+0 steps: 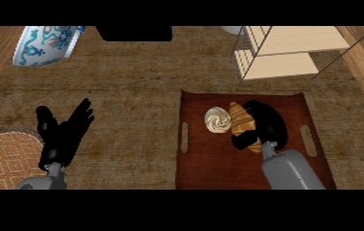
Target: Pick the croissant from the tray and place it in the tiered shelf
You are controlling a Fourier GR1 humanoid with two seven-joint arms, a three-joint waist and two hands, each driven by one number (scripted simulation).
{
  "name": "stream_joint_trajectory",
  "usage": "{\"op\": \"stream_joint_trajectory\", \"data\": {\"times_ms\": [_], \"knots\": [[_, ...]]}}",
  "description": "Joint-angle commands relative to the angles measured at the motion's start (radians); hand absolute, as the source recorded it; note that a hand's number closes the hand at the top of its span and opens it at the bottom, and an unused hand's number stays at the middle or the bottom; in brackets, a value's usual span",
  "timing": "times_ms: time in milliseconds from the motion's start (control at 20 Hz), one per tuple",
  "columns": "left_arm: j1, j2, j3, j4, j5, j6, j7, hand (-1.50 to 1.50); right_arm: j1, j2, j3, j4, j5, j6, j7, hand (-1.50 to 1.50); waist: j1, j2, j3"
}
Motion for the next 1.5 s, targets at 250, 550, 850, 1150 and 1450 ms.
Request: {"op": "stream_joint_trajectory", "data": {"times_ms": [250,550,850,1150,1450], "knots": [[-0.003,0.011,0.013,0.026,0.005,-0.017,0.007,0.0,-0.004,-0.155,0.157,-0.124,-0.125,0.299,-0.453,1.5,-0.004,0.005,0.004],[0.003,0.006,0.038,0.035,0.012,-0.01,-0.002,0.0,0.028,-0.194,0.032,-0.551,-0.214,0.308,-0.357,1.5,-0.029,-0.003,0.003],[0.0,0.0,0.032,0.023,0.006,-0.015,0.009,0.0,-0.063,-0.23,-0.157,-0.778,-0.277,0.349,-0.172,1.5,-0.019,0.0,0.003],[-0.028,-0.003,0.036,0.043,-0.002,-0.023,0.005,0.0,-0.212,-0.329,-0.41,-0.879,-0.507,0.505,0.044,1.5,-0.013,0.003,0.003],[0.036,-0.023,0.026,0.037,-0.027,-0.023,-0.033,0.0,-0.45,-0.409,-0.532,-0.717,-0.613,0.538,0.172,1.5,0.0,0.004,0.003]]}}
